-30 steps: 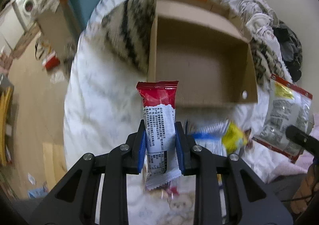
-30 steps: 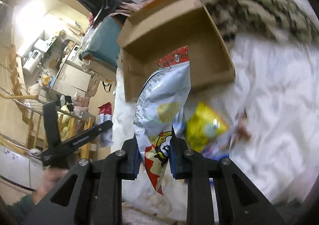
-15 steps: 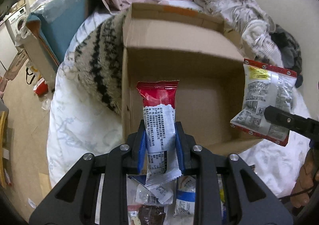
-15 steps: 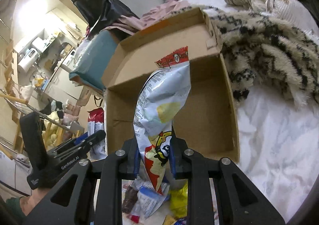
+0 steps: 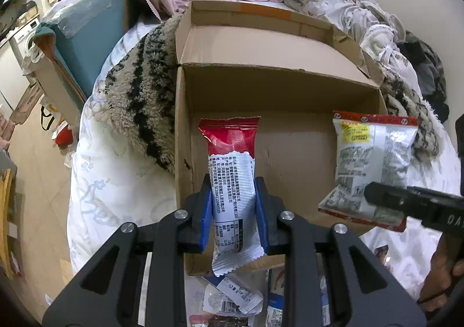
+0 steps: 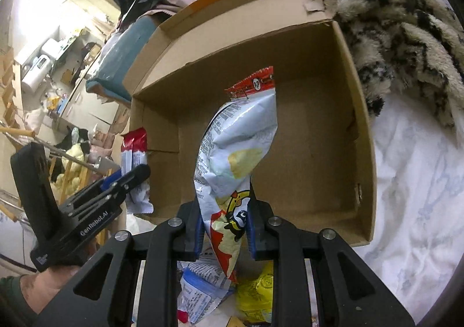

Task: Organize snacks
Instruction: 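Carry the red bar with the left gripper while the right gripper carries the chip bag into the box, then open both grippers to drop the snacks in the box and withdraw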

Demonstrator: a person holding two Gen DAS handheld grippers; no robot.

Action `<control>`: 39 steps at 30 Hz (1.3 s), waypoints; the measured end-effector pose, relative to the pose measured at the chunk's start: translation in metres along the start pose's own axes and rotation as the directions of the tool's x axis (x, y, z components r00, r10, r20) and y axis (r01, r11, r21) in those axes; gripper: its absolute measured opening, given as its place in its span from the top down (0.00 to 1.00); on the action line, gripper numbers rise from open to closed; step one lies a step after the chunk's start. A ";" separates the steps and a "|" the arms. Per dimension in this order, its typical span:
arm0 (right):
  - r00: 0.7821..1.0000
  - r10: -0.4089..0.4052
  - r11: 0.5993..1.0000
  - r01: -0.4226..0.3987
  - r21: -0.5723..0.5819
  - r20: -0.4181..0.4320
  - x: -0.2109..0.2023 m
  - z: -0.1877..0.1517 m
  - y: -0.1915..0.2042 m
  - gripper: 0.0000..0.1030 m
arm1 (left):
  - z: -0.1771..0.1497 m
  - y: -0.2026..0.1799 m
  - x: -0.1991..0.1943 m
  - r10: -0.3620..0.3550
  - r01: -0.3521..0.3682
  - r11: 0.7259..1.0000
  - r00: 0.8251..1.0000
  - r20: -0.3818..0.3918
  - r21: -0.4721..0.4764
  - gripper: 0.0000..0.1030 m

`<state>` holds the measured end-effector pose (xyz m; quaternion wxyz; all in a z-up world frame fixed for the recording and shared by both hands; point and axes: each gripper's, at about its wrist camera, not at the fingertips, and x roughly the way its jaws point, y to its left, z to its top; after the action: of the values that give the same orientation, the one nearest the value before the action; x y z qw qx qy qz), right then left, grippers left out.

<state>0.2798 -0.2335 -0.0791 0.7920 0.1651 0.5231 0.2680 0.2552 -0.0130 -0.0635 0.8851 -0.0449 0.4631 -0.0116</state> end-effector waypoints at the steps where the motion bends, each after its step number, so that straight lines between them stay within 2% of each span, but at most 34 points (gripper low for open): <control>1: 1.000 -0.005 1.000 0.005 -0.006 0.000 0.002 -0.001 0.000 0.75 | 0.001 0.000 0.001 -0.002 0.002 1.000 1.000 0.001 0.006 0.78; 7: 0.994 -0.104 0.995 0.104 0.008 0.012 0.007 -0.001 -0.011 0.70 | 0.000 -0.002 0.000 -0.004 0.004 1.000 1.000 0.001 0.007 0.77; 8: 0.993 -0.119 0.993 0.119 0.020 0.013 0.006 -0.001 -0.014 0.64 | 0.000 -0.003 -0.001 -0.009 0.009 1.000 1.000 -0.002 0.013 0.69; 9: 0.990 -0.137 0.990 0.137 0.024 0.010 0.005 0.000 -0.016 0.59 | 0.000 -0.005 -0.002 -0.015 0.015 1.000 1.000 -0.004 0.016 0.55; 10: 0.987 -0.163 0.986 0.163 0.025 0.010 0.004 0.001 -0.017 0.41 | 0.000 -0.005 -0.004 -0.016 0.016 1.000 1.000 0.004 0.017 0.48; 11: 0.983 -0.181 0.983 0.180 0.026 0.021 0.001 0.000 -0.017 0.30 | 0.000 -0.006 -0.007 -0.012 0.012 1.000 1.000 0.019 0.017 0.34; 12: 0.980 -0.194 0.981 0.194 0.022 0.046 -0.003 0.000 -0.017 0.29 | 0.000 -0.007 -0.012 -0.012 0.011 1.000 0.999 0.040 0.017 0.24; 14: 0.972 -0.223 0.975 0.223 0.007 0.071 -0.008 0.002 -0.015 0.29 | 0.000 -0.009 -0.017 -0.024 0.023 1.000 0.998 0.062 0.019 0.16; 19: 0.975 -0.204 0.979 0.204 0.007 0.089 -0.016 0.003 -0.015 0.29 | 0.000 -0.009 -0.022 -0.031 0.029 0.999 0.996 0.080 0.018 0.16; 25: 0.976 -0.203 0.979 0.203 0.006 0.077 -0.013 0.003 -0.014 0.29 | -0.001 -0.002 -0.016 -0.016 0.016 1.000 0.998 0.056 -0.009 0.16; 31: 0.974 -0.209 0.977 0.211 -0.011 0.081 -0.009 0.005 -0.008 0.29 | 0.000 0.000 -0.022 -0.017 0.018 1.000 0.996 0.090 -0.009 0.16; 35: 0.962 -0.227 0.969 0.238 -0.064 0.150 -0.015 0.004 0.002 0.28 | 0.002 -0.002 -0.030 0.038 -0.039 0.999 0.993 0.110 0.004 0.16; 39: 0.951 -0.240 0.960 0.263 -0.099 0.195 -0.027 0.002 0.014 0.20 | 0.000 0.003 -0.043 0.031 -0.028 0.999 0.991 0.134 -0.022 0.16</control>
<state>0.2697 -0.2386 -0.0506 0.8726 0.0711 0.4482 0.1806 0.2305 -0.0070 -0.0281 0.9138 -0.0475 0.4033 0.0091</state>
